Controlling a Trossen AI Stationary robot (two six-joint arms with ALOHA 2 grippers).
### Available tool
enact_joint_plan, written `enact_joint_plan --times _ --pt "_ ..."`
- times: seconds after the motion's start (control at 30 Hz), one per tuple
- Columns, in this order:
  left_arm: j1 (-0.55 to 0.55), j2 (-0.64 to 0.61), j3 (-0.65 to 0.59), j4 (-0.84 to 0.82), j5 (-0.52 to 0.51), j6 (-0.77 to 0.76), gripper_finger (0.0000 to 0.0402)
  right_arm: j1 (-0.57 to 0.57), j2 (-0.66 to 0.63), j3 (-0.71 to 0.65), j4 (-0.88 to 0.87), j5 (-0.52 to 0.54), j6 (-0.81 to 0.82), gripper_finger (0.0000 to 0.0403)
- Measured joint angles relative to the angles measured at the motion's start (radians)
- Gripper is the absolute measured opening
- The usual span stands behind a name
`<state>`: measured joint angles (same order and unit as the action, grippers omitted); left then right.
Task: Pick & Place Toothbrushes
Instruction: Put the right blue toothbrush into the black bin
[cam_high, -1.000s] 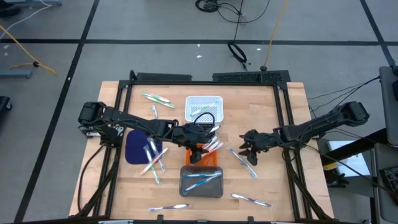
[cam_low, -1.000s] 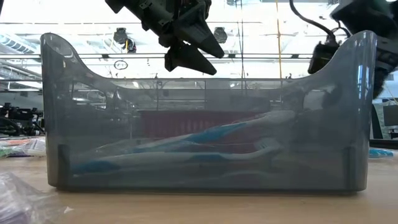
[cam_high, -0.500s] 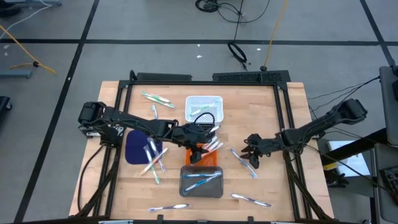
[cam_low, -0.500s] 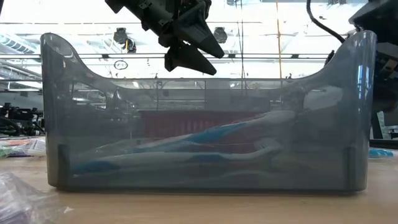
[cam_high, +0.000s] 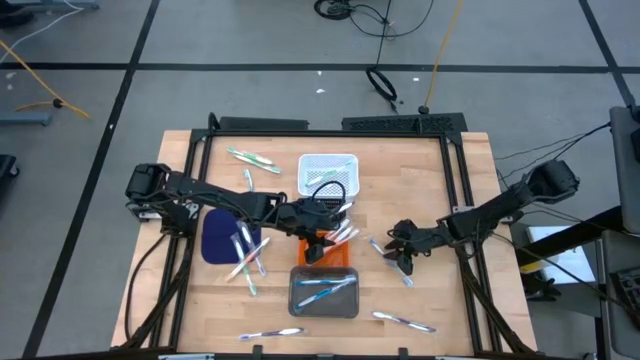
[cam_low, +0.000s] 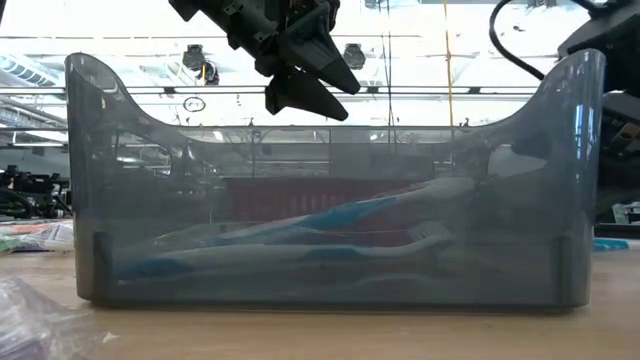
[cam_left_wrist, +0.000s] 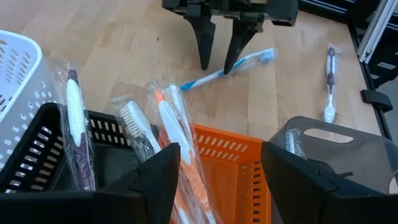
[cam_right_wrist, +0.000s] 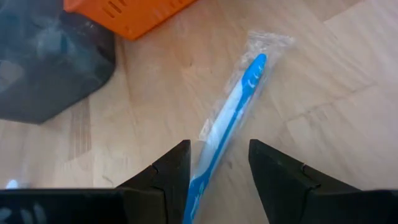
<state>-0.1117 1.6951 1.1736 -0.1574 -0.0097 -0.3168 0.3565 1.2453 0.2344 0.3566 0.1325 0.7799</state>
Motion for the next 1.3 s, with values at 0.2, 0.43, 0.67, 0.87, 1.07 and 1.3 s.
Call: enact_joint_plan --times 0.2,0.43,0.67,0.87,1.07,1.3 --pt "0.0 0.0 0.0 0.0 0.0 0.0 0.0228 0.02 0.056 0.0 0.094 0.003 -0.004 0.0155" --pt "0.0 0.0 0.0 0.0 0.0 0.002 0.0228 0.04 0.098 0.0 0.113 0.014 0.028 0.0151" --pt "0.0 0.0 0.0 0.0 0.0 0.005 0.0228 0.039 0.106 0.001 0.108 0.015 0.053 0.0064" --pt "0.0 0.0 0.0 0.0 0.0 0.004 0.0228 0.04 0.105 0.001 0.105 0.001 0.052 0.0016" --pt "0.0 0.0 0.0 0.001 0.0 0.0 0.0228 0.026 0.078 0.0 0.094 0.028 0.039 0.0011" --pt "0.0 0.0 0.0 0.004 -0.001 0.0 0.0228 -0.006 -0.071 0.001 -0.025 0.069 -0.036 0.0011"
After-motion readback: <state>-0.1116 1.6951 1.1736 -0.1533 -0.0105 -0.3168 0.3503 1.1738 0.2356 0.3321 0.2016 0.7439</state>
